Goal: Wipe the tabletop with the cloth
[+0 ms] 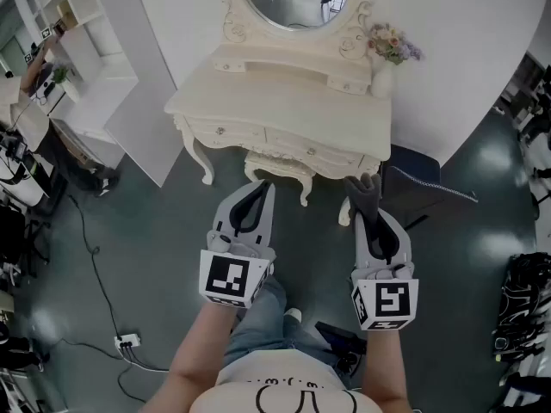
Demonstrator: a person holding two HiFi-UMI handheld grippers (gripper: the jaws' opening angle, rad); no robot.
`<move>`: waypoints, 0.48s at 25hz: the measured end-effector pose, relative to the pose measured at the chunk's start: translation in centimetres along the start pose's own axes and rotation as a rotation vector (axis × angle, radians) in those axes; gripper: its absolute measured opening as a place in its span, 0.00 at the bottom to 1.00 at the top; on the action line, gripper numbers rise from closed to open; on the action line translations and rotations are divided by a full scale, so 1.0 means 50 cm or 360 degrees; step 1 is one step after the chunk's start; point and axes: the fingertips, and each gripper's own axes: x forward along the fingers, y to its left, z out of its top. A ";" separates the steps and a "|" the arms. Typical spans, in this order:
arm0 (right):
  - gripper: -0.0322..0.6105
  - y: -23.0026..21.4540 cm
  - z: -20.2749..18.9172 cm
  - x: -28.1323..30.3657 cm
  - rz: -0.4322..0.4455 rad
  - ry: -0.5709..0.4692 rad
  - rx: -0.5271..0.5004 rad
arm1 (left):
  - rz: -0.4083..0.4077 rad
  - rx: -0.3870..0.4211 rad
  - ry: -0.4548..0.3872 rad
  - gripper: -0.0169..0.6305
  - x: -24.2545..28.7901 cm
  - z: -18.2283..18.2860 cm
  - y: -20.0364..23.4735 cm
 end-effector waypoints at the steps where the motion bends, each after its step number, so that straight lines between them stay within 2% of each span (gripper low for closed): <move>1: 0.17 0.002 -0.001 0.001 0.0004 0.0011 -0.0002 | 0.0000 0.0020 0.0001 0.02 -0.001 0.002 0.001; 4: 0.17 0.005 -0.002 0.011 0.0009 0.0034 -0.0024 | 0.0003 0.0038 0.0008 0.02 0.003 0.003 0.011; 8: 0.17 0.003 0.000 0.048 0.0018 0.0025 -0.0026 | 0.0014 -0.0056 0.0013 0.02 0.040 -0.010 0.039; 12: 0.17 -0.018 -0.005 0.097 -0.0012 0.0039 -0.0024 | -0.0016 -0.0074 0.0019 0.02 0.094 -0.029 0.062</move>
